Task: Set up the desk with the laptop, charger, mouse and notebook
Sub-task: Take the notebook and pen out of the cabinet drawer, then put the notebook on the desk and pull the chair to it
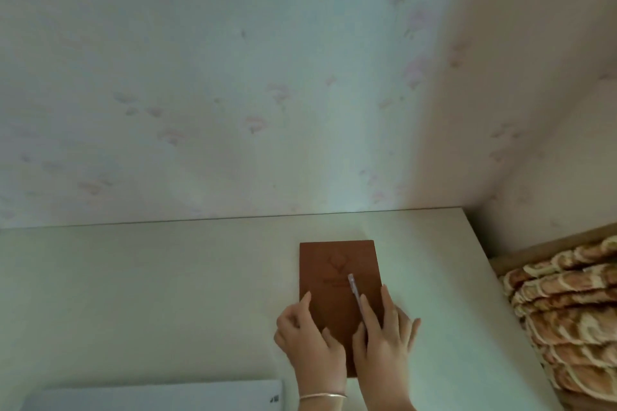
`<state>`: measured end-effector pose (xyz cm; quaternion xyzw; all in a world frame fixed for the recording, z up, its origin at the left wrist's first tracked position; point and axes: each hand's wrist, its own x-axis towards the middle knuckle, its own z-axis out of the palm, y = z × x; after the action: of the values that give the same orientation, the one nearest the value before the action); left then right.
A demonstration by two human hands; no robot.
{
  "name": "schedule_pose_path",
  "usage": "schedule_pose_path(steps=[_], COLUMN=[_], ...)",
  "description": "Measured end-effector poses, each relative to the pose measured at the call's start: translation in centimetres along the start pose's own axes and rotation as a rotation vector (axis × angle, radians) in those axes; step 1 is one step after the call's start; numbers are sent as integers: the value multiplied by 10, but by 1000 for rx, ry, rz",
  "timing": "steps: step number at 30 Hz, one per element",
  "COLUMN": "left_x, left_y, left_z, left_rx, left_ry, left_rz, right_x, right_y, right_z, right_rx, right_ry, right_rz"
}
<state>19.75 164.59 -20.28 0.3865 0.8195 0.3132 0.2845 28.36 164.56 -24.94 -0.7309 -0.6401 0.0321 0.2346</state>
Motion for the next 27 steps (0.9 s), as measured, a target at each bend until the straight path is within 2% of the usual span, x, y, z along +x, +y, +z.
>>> schedule_pose_path(steps=[5,9,12,22,25,27], left_x=[7,18,21,6,1,-4], left_y=[-6,-28,-49,-83,-82,-85], left_z=[-16,-45,-63,-79,-87,-95], left_rx=[41,59,36,29,24,49], left_ry=[-9,66,122,111,92,72], left_rz=[103,192,206,321,343,390], right_x=[3,5,11,11,0,-19], right_y=[6,19,30,36,12,-12], right_z=[-6,-19,-23,-30,-53,-66], right_rx=[120,275,270,262,325,396], right_ry=[-17,-11,-7,-138,19,8], right_rz=[-22,-12,42,110,0,-153])
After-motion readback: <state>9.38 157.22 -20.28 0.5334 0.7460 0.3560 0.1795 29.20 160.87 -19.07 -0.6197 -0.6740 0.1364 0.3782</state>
